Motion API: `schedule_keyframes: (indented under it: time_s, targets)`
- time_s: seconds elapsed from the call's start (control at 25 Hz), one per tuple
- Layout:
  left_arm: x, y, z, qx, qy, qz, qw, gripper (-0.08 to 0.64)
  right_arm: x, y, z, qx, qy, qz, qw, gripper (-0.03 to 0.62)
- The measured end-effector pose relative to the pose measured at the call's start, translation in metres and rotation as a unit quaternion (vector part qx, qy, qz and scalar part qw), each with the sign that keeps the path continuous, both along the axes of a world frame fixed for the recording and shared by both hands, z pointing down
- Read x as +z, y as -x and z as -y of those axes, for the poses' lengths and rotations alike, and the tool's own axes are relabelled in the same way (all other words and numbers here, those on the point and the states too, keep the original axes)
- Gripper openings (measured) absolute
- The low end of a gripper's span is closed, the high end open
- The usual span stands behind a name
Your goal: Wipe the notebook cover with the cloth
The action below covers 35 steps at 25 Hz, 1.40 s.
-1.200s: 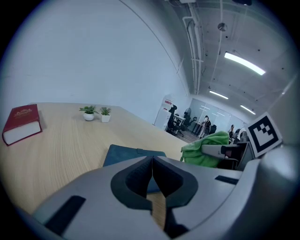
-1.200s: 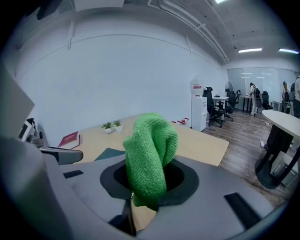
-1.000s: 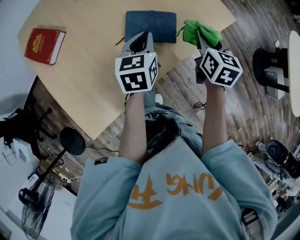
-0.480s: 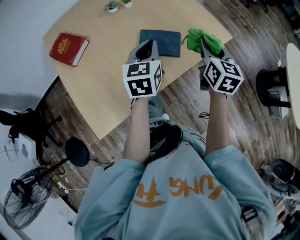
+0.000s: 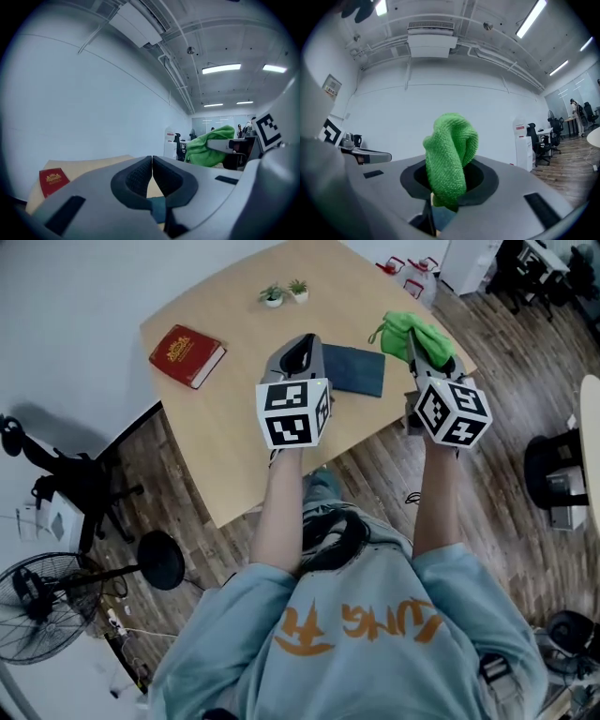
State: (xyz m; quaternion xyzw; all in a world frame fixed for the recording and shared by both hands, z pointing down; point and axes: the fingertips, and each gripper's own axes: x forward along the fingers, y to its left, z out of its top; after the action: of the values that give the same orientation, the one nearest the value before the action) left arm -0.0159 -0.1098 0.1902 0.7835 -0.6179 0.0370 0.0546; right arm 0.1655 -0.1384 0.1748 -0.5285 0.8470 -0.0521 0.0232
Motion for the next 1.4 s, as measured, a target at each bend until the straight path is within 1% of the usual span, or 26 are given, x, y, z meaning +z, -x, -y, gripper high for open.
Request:
schedule_keyframes:
  time_s: [0.08, 0.16, 0.24, 0.32, 0.48, 0.68, 0.84, 1.4]
  targets:
    - [-0.012, 0.009, -0.006, -0.009, -0.018, 0.013, 0.9997, 0.021, -0.013, 0.010, -0.006, -0.013, -0.020, 0.010, 1.000, 0.084]
    - [-0.024, 0.017, -0.012, -0.019, -0.041, 0.016, 0.9989, 0.021, -0.022, 0.023, -0.009, -0.026, -0.032, 0.004, 0.999, 0.083]
    - [-0.034, 0.025, -0.019, -0.028, -0.062, 0.021, 0.9974, 0.021, -0.029, 0.033, -0.012, -0.035, -0.040, -0.005, 0.999, 0.083]
    - [-0.037, 0.030, -0.027, -0.034, -0.072, 0.026, 0.9965, 0.021, -0.031, 0.039, -0.017, -0.037, -0.043, -0.005, 0.998, 0.081]
    - [-0.037, 0.044, -0.037, -0.046, -0.071, 0.030, 0.9959, 0.020, -0.032, 0.050, -0.021, -0.042, -0.042, -0.008, 0.998, 0.081]
    - [-0.041, 0.054, -0.046, -0.059, -0.074, 0.033, 0.9950, 0.021, -0.033, 0.058, -0.025, -0.051, -0.041, 0.000, 0.998, 0.081]
    - [-0.036, 0.063, -0.049, -0.066, -0.068, 0.032, 0.9950, 0.021, -0.027, 0.069, -0.024, -0.060, -0.035, -0.004, 0.998, 0.081]
    - [-0.018, 0.062, -0.041, -0.064, -0.044, 0.035, 0.9963, 0.021, -0.014, 0.072, -0.015, -0.073, -0.029, -0.004, 0.997, 0.081]
